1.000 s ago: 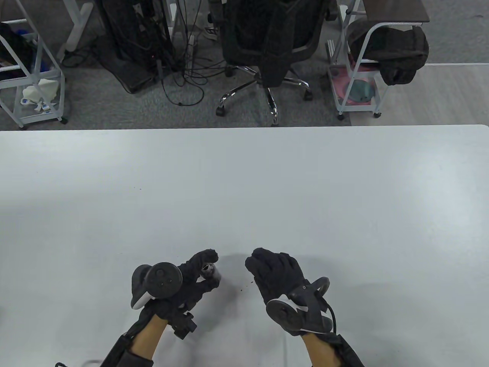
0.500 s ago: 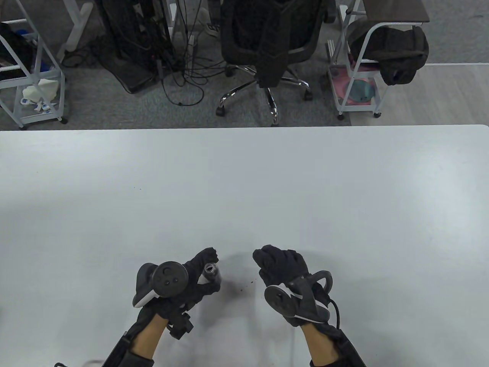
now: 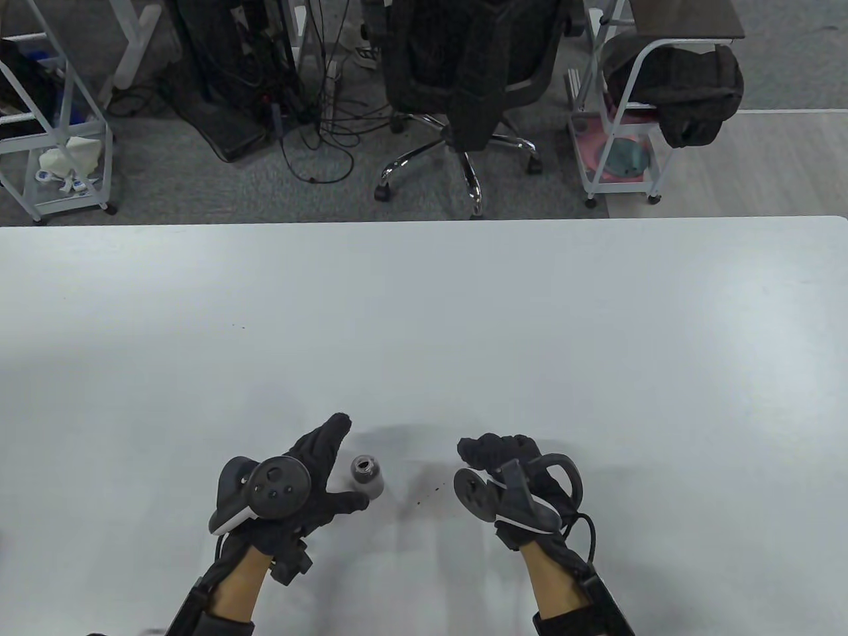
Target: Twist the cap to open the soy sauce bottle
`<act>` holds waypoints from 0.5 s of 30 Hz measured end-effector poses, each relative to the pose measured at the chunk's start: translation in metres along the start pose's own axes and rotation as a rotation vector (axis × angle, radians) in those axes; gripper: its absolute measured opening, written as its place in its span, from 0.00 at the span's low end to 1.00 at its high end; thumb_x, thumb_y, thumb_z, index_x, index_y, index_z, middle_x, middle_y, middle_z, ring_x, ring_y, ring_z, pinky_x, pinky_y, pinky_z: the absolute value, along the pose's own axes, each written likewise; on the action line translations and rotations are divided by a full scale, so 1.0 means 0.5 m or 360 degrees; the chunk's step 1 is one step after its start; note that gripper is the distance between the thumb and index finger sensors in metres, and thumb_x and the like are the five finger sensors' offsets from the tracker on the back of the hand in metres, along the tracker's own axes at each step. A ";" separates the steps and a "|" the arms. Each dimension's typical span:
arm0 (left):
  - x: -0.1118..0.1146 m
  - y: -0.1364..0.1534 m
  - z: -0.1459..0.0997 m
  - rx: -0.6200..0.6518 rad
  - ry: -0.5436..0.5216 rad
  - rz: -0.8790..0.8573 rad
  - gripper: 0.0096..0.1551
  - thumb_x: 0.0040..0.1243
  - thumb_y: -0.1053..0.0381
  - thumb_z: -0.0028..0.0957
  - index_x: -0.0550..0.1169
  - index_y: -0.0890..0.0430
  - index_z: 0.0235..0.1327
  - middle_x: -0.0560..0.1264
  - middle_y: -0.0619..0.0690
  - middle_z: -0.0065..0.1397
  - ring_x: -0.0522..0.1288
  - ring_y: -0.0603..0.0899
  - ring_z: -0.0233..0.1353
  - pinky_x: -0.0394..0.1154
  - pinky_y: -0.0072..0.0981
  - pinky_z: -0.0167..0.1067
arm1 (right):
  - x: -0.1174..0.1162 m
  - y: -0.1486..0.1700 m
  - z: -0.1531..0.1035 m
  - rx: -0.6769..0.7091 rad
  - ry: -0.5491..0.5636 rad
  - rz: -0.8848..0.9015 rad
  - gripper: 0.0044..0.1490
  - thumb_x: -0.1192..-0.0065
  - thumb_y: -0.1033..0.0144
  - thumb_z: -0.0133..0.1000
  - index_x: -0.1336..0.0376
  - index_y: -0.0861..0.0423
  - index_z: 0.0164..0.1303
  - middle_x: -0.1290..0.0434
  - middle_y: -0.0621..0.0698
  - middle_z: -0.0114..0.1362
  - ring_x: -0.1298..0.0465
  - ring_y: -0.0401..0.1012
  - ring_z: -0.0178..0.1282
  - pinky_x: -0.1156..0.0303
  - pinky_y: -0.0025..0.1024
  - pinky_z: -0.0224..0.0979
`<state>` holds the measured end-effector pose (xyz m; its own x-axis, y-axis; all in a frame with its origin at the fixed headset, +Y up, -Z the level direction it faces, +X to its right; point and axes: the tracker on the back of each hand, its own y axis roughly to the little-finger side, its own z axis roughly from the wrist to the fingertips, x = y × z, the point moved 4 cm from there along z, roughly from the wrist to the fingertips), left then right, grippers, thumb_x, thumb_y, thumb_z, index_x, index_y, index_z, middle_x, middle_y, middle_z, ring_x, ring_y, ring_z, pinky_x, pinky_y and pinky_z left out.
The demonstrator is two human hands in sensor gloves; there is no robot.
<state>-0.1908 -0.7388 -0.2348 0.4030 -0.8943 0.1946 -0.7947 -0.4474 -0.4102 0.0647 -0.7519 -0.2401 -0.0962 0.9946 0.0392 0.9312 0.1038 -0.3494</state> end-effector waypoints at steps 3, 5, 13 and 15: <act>0.000 -0.001 0.000 0.0007 0.0004 0.0024 0.67 0.69 0.29 0.42 0.51 0.57 0.85 0.62 0.62 0.83 0.71 0.70 0.78 0.70 0.65 0.69 | -0.027 -0.003 0.008 0.0007 -0.0129 -0.0048 0.32 0.30 0.48 0.58 0.34 0.45 0.72 0.23 0.47 0.69 0.17 0.41 0.59 0.28 0.52 0.76; 0.000 -0.001 0.000 0.0008 -0.0003 0.0038 0.67 0.69 0.28 0.42 0.51 0.57 0.85 0.62 0.62 0.83 0.71 0.70 0.78 0.70 0.65 0.69 | -0.024 -0.004 0.009 -0.0003 -0.0095 -0.0043 0.32 0.31 0.47 0.58 0.34 0.44 0.72 0.24 0.47 0.69 0.17 0.40 0.59 0.28 0.52 0.76; -0.011 0.004 -0.007 -0.0041 -0.0075 0.0289 0.68 0.69 0.27 0.40 0.51 0.56 0.85 0.56 0.64 0.86 0.61 0.73 0.84 0.51 0.81 0.70 | -0.026 -0.001 0.006 -0.0016 -0.0107 -0.0059 0.36 0.33 0.42 0.58 0.36 0.45 0.75 0.25 0.47 0.72 0.18 0.41 0.62 0.29 0.53 0.76; -0.016 0.008 -0.009 -0.0059 -0.0083 0.0368 0.69 0.68 0.26 0.39 0.51 0.56 0.85 0.53 0.65 0.87 0.56 0.75 0.85 0.46 0.85 0.69 | -0.024 0.003 0.004 -0.0020 -0.0103 -0.0057 0.42 0.36 0.38 0.58 0.38 0.46 0.79 0.27 0.48 0.75 0.19 0.43 0.65 0.30 0.54 0.77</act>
<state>-0.1991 -0.7337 -0.2342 0.2303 -0.9717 0.0525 -0.8843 -0.2315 -0.4055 0.0665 -0.7635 -0.2431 -0.1516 0.9884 -0.0092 0.9311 0.1397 -0.3371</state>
